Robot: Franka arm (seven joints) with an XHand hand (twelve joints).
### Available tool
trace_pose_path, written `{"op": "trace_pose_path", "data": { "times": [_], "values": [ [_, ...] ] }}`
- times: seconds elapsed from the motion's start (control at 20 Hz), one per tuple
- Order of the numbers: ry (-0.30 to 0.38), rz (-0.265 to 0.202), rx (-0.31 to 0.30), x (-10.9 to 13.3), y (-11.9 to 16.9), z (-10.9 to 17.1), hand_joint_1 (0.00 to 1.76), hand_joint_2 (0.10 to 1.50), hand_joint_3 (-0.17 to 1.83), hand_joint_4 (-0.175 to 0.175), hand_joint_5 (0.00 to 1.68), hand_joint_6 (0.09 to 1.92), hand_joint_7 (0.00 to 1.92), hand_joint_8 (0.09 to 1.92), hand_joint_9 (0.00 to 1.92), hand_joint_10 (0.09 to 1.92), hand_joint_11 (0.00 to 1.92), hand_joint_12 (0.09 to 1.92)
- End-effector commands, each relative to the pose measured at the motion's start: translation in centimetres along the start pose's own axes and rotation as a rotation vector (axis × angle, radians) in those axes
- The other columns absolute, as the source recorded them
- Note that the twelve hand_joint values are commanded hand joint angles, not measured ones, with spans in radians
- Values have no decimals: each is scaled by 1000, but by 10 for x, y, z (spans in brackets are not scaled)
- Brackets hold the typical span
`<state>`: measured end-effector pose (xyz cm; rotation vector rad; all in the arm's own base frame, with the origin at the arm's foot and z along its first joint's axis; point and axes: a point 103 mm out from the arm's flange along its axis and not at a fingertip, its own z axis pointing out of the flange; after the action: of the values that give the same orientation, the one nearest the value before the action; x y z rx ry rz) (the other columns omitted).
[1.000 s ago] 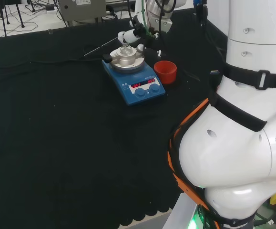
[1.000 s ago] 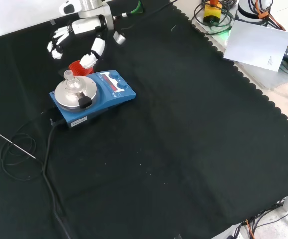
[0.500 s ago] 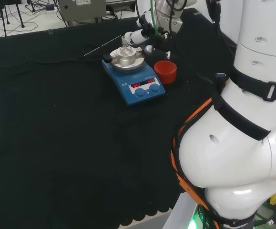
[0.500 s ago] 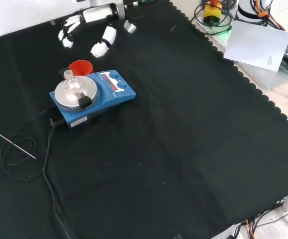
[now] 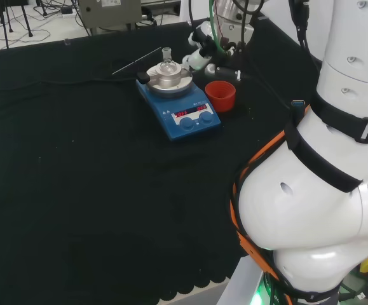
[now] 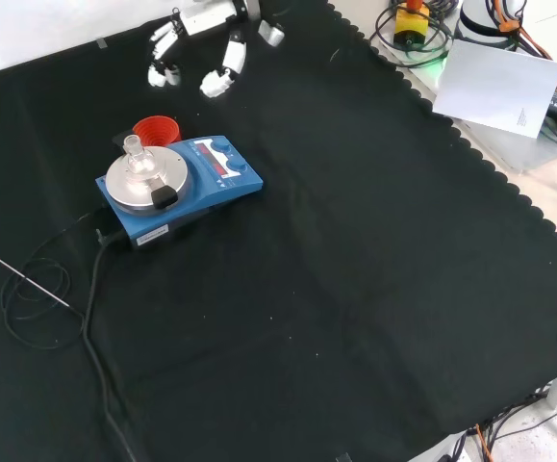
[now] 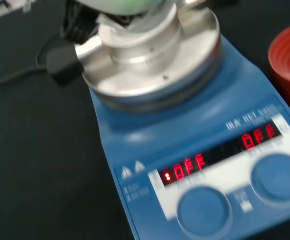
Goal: Turn on the heater.
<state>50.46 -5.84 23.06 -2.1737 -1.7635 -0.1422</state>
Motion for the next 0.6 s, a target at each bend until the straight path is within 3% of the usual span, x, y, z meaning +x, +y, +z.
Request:
{"op": "trace_pose_path", "data": {
  "times": [0.05, 0.35, 0.6],
  "values": [
    [-93, 45, 158, -8, -33, 6, 1051, 702, 787, -67, 359, 166, 831, 816, 932, 723, 387, 1340],
    [-157, 83, 277, -17, -49, 10, 1074, 715, 795, -78, 367, 174, 1098, 907, 1196, 805, 755, 1244],
    [-206, 82, 316, -17, -57, 14, 1115, 760, 763, -93, 336, 180, 1172, 1009, 1320, 953, 1299, 1147]
  ]
}}
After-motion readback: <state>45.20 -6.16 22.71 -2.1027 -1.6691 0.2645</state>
